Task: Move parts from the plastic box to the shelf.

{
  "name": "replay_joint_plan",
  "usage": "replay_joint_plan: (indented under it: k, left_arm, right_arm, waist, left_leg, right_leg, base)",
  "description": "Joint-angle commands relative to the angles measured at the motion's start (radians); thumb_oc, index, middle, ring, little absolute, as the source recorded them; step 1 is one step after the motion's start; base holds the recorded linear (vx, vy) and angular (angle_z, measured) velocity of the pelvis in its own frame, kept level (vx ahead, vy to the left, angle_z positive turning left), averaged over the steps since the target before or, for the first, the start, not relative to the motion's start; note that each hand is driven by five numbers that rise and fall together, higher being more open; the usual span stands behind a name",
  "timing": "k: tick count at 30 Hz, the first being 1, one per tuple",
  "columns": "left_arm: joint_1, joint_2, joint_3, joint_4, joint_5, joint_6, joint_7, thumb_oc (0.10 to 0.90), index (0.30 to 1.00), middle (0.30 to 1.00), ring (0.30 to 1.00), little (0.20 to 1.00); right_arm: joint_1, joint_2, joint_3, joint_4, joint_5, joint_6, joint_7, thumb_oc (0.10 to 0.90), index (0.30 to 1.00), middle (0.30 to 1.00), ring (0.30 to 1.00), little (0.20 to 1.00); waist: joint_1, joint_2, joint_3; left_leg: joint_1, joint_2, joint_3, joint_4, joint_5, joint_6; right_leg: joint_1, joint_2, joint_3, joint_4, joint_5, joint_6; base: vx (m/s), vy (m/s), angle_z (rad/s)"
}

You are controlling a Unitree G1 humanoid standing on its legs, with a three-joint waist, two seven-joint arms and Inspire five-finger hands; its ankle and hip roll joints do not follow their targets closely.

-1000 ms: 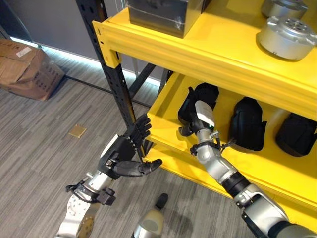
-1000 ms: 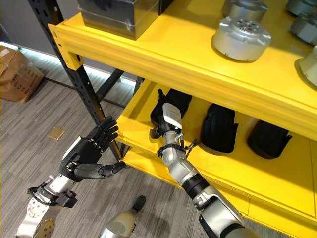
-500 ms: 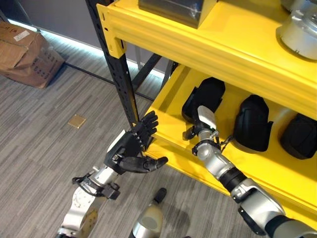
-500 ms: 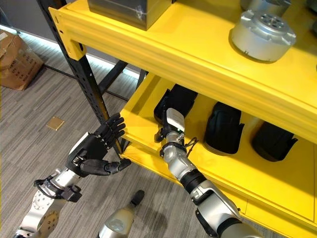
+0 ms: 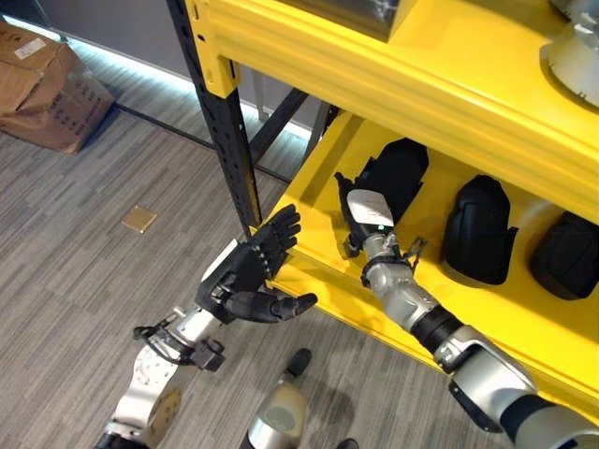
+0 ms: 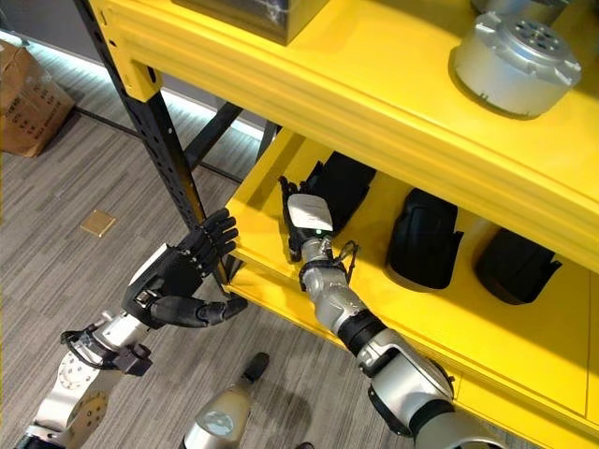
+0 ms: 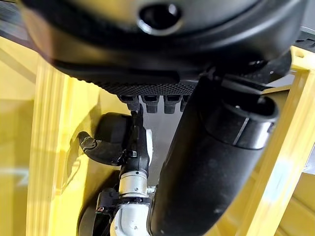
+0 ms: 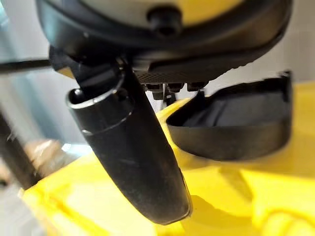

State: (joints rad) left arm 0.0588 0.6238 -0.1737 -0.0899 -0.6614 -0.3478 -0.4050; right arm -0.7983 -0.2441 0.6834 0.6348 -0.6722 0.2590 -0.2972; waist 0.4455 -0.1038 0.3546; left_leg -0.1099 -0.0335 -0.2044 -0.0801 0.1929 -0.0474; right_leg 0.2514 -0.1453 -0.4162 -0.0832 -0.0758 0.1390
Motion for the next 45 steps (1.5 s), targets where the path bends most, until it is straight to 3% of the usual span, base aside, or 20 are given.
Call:
replay_joint_plan:
  k: [1,11,15,19,21,25,27,29,34,45]
  left_arm:
    - [-0.030,0.009,0.005,-0.094,-0.043,-0.080,-0.048,0.900,1.000,1.000,1.000,1.000]
    - [-0.022,0.013,0.031,-0.113,-0.042,-0.055,-0.086,0.900,1.000,1.000,1.000,1.000]
    - [-0.024,0.008,0.034,-0.118,-0.034,-0.044,-0.086,0.900,1.000,1.000,1.000,1.000]
    - [-0.026,0.008,0.034,-0.118,-0.035,-0.037,-0.087,0.900,1.000,1.000,1.000,1.000]
    - [-0.027,0.010,0.030,-0.114,-0.038,-0.044,-0.084,0.900,1.000,1.000,1.000,1.000]
    - [-0.029,0.008,0.032,-0.111,-0.041,-0.050,-0.087,0.900,1.000,1.000,1.000,1.000]
    - [-0.026,0.004,0.033,-0.111,-0.036,-0.049,-0.089,0.900,1.000,1.000,1.000,1.000]
    - [-0.027,0.004,0.033,-0.111,-0.035,-0.048,-0.090,0.900,1.000,1.000,1.000,1.000]
    - [-0.029,0.007,0.046,-0.108,-0.040,-0.031,-0.115,0.900,1.000,1.000,1.000,1.000]
    - [-0.021,-0.005,0.070,-0.127,-0.014,0.007,-0.137,0.900,1.000,1.000,1.000,1.000]
  right_arm:
    - [-0.067,-0.011,0.077,0.006,-0.080,-0.022,0.045,0.900,1.000,1.000,1.000,1.000]
    - [-0.071,0.003,0.101,0.069,-0.038,-0.030,0.035,0.900,1.000,1.000,1.000,1.000]
    - [-0.057,0.014,0.097,0.078,0.054,-0.050,0.075,0.900,1.000,1.000,1.000,1.000]
    - [-0.052,0.026,0.079,0.085,0.033,0.002,-0.049,0.900,1.000,1.000,1.000,1.000]
    - [-0.060,0.027,0.063,0.106,0.044,-0.026,-0.053,0.900,1.000,1.000,1.000,1.000]
    - [-0.049,0.025,0.063,0.082,0.105,-0.044,-0.010,0.900,1.000,1.000,1.000,1.000]
    - [-0.029,0.040,0.064,0.061,0.213,-0.054,0.058,0.900,1.000,1.000,1.000,1.000]
    - [-0.027,0.044,0.064,0.065,0.224,-0.070,0.096,0.900,1.000,1.000,1.000,1.000]
    - [-0.039,0.051,0.092,0.057,0.092,-0.101,0.224,0.900,1.000,1.000,1.000,1.000]
    - [-0.014,0.064,0.148,0.065,0.222,-0.079,0.423,0.900,1.000,1.000,1.000,1.000]
  waist:
    - [0.018,0.032,-0.057]
    - [0.031,0.013,-0.060]
    - [0.030,0.013,-0.063]
    - [0.027,0.017,-0.063]
    - [0.026,0.020,-0.064]
    - [0.024,0.024,-0.062]
    - [0.021,0.024,-0.060]
    - [0.021,0.024,-0.059]
    - [0.028,0.014,-0.062]
    - [0.039,-0.010,-0.074]
  left_leg:
    - [0.047,0.038,0.045,0.027,-0.147,0.026]
    - [0.047,0.039,0.050,0.029,-0.147,0.025]
    - [0.050,0.040,0.052,0.025,-0.147,0.026]
    - [0.051,0.041,0.056,0.026,-0.148,0.028]
    - [0.051,0.040,0.056,0.026,-0.148,0.028]
    - [0.046,0.038,0.056,0.027,-0.148,0.027]
    - [0.048,0.039,0.057,0.029,-0.149,0.028]
    - [0.047,0.039,0.057,0.031,-0.149,0.028]
    - [0.048,0.039,0.055,0.033,-0.150,0.025]
    - [0.058,0.042,0.053,0.027,-0.148,0.023]
  right_leg:
    - [-0.130,0.002,-0.031,0.101,0.054,-0.037]
    - [-0.118,0.005,-0.033,0.091,0.062,-0.029]
    - [-0.117,0.004,-0.030,0.087,0.065,-0.028]
    - [-0.117,0.002,-0.028,0.086,0.068,-0.026]
    - [-0.118,0.002,-0.027,0.087,0.068,-0.025]
    - [-0.121,0.000,-0.025,0.086,0.068,-0.024]
    - [-0.123,-0.001,-0.024,0.089,0.067,-0.025]
    - [-0.123,-0.002,-0.024,0.090,0.067,-0.026]
    - [-0.118,0.001,-0.024,0.090,0.067,-0.026]
    - [-0.102,0.008,-0.021,0.075,0.071,-0.025]
  base:
    - [0.00,-0.032,0.00]
    - [0.00,-0.015,0.00]
    - [0.00,0.000,0.00]
    - [0.00,0.004,-0.02]
    - [0.00,0.006,-0.02]
    - [0.00,0.000,0.00]
    - [0.00,0.000,0.00]
    - [0.00,0.000,0.00]
    - [0.01,-0.012,0.00]
    - [0.01,-0.007,0.00]
